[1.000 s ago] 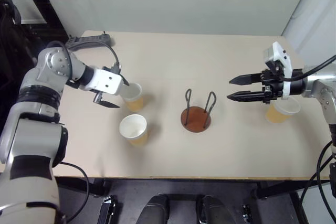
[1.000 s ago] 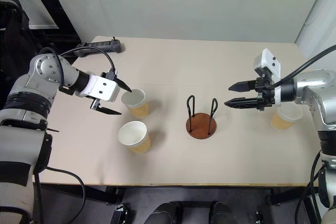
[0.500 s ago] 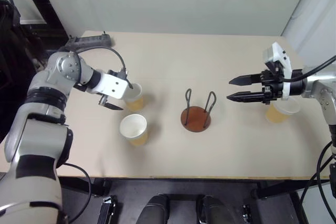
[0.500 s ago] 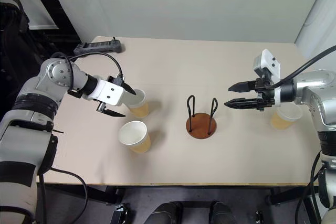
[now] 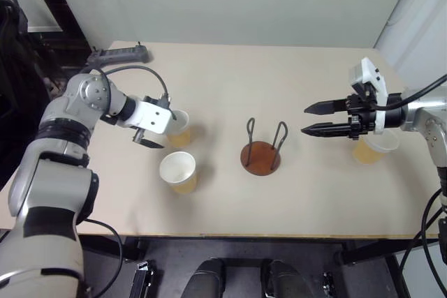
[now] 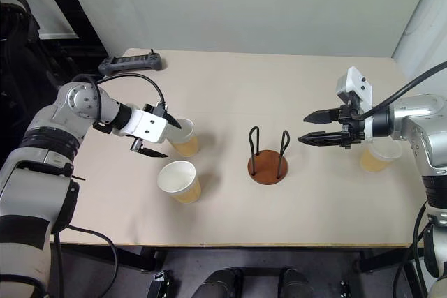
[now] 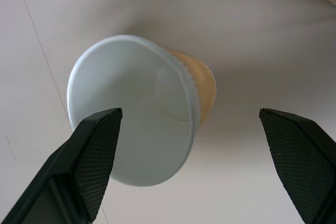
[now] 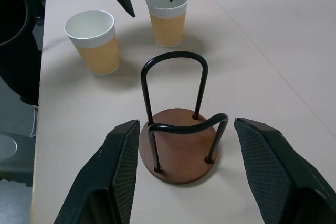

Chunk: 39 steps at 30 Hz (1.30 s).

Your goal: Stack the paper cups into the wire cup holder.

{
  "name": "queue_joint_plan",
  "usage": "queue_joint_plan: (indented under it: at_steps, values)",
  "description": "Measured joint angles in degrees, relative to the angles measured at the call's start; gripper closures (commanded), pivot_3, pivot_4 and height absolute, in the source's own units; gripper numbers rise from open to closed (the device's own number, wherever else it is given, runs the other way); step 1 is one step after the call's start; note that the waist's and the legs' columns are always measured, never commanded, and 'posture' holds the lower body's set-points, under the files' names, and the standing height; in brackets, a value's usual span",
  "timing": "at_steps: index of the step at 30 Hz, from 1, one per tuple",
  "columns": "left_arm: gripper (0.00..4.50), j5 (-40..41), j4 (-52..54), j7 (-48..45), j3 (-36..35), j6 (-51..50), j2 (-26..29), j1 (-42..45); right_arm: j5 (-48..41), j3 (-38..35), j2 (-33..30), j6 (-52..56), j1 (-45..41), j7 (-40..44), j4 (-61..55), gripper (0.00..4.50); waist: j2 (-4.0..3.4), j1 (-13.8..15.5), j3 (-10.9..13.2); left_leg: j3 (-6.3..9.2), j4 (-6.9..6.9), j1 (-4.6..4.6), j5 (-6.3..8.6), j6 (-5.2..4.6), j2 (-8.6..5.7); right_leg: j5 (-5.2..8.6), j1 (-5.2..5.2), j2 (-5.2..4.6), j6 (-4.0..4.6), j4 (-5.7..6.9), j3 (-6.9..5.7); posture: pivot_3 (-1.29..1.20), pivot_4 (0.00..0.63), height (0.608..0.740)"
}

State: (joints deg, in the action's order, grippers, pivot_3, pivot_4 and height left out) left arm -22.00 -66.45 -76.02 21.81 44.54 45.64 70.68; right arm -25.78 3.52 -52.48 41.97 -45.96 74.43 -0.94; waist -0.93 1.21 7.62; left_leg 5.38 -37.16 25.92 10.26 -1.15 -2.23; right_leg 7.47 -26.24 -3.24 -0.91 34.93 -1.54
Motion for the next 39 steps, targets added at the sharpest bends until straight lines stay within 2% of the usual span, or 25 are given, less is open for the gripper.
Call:
queue_joint_plan:
  at_steps: [14,17,27,28,39]
  values:
    - [0.00,-2.7,-0.5,5.1,1.5,-0.8,-0.2,-0.1,-0.1,0.0,0.0,1.0,0.2,-0.3,-0.4,1.60,0.00,0.0,0.0,0.00,0.00,-0.01,-0.03,0.01,0.00,-0.03,0.00,-0.01,0.00,0.00,0.01,0.00,0.150,0.740]
    - [0.62,-2.9,-1.0,5.1,1.7,-0.7,-0.2,-0.1,-0.2,0.0,0.0,1.1,0.2,-0.3,-0.6,1.55,0.00,0.0,0.0,0.00,0.00,-0.01,-0.03,0.02,0.00,-0.04,0.00,0.00,0.00,0.00,0.01,0.00,0.150,0.740]
    - [4.30,-1.9,-1.1,1.9,1.6,-0.8,-0.8,-0.4,-0.5,-0.1,0.0,1.2,0.2,-0.4,-0.6,1.55,0.00,0.0,0.0,0.00,-0.01,-0.01,-0.05,0.02,-0.01,-0.07,0.00,0.00,-0.03,0.00,0.02,0.00,0.150,0.740]
    - [4.47,-1.8,-1.1,1.2,1.6,-0.9,-0.8,-0.6,-0.5,0.0,0.0,1.2,0.2,-0.4,-0.6,1.55,0.00,0.0,0.0,0.00,0.00,-0.01,-0.05,0.02,0.00,-0.07,0.00,0.00,-0.03,0.00,0.01,0.00,0.150,0.740]
    - [4.47,1.1,-1.4,-4.1,0.2,-4.5,-0.7,-0.9,-0.4,0.0,0.0,1.1,0.2,-0.4,-0.6,1.55,0.00,0.0,0.0,-0.01,-0.01,0.00,-0.06,0.01,-0.01,-0.09,0.00,0.01,-0.04,0.00,0.01,0.00,0.150,0.740]
